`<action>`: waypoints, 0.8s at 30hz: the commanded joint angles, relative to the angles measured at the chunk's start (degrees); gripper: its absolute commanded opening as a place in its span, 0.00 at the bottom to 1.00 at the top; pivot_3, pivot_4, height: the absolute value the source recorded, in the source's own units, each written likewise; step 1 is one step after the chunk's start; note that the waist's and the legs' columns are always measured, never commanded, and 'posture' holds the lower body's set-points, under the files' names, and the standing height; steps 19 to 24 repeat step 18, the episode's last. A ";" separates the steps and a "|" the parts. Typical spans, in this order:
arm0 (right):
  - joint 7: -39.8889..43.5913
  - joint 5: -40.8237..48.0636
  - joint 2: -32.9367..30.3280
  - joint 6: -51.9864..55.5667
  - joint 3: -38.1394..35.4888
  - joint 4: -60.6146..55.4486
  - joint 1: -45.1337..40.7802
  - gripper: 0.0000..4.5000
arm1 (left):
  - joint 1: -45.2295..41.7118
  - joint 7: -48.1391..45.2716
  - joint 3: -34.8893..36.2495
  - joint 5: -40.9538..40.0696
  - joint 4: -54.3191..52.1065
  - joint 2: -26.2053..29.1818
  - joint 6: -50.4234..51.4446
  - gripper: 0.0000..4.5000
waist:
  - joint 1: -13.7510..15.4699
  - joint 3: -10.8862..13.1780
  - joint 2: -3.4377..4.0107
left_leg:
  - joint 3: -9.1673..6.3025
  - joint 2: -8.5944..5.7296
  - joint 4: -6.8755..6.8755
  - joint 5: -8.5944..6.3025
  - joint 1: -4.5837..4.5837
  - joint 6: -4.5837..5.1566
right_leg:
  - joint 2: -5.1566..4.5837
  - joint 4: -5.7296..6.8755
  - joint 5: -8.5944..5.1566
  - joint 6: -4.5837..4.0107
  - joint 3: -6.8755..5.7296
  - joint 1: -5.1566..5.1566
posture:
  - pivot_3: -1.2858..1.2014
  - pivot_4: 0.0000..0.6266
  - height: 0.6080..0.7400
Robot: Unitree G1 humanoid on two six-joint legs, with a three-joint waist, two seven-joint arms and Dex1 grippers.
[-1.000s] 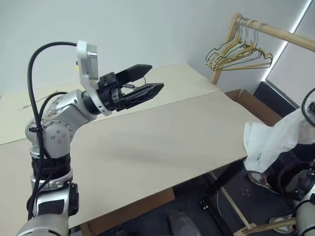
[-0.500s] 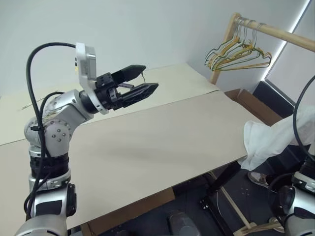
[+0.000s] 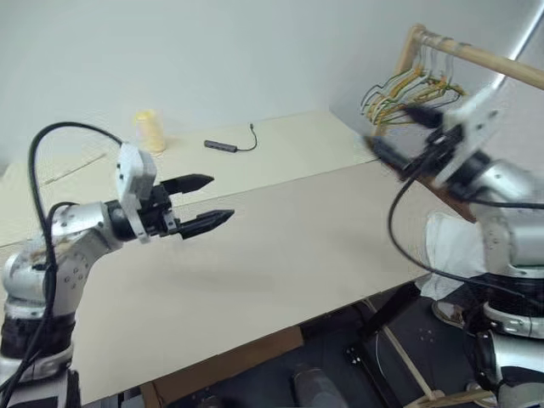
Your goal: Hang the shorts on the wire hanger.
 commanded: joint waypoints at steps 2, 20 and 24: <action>10.72 -0.57 1.49 -3.15 6.84 4.26 -3.81 1.00 | 5.90 1.98 5.33 -0.64 -7.28 1.15 -0.41 1.00 | 2.44 0.14 -0.14 | 0.03 0.04 -0.06 0.00 -0.01 0.00 | 0.03 -0.01 0.02 -0.11 -0.02 -0.07 | 0.49 0.05 1.00; 18.05 -2.93 4.36 -5.83 10.39 8.87 -5.28 1.00 | 14.84 5.42 9.06 -0.23 -13.49 1.56 -0.69 1.00 | 15.02 0.69 -0.18 | 0.72 0.22 -0.15 0.01 -0.62 -0.27 | 0.20 0.17 -0.07 -0.72 -0.23 -0.97 | 0.52 0.06 1.00; 18.05 -2.93 4.36 -5.83 10.39 8.87 -5.28 1.00 | 14.84 5.42 9.06 -0.23 -13.49 1.56 -0.69 1.00 | 15.02 0.69 -0.18 | 0.72 0.22 -0.15 0.01 -0.62 -0.27 | 0.20 0.17 -0.07 -0.72 -0.23 -0.97 | 0.52 0.06 1.00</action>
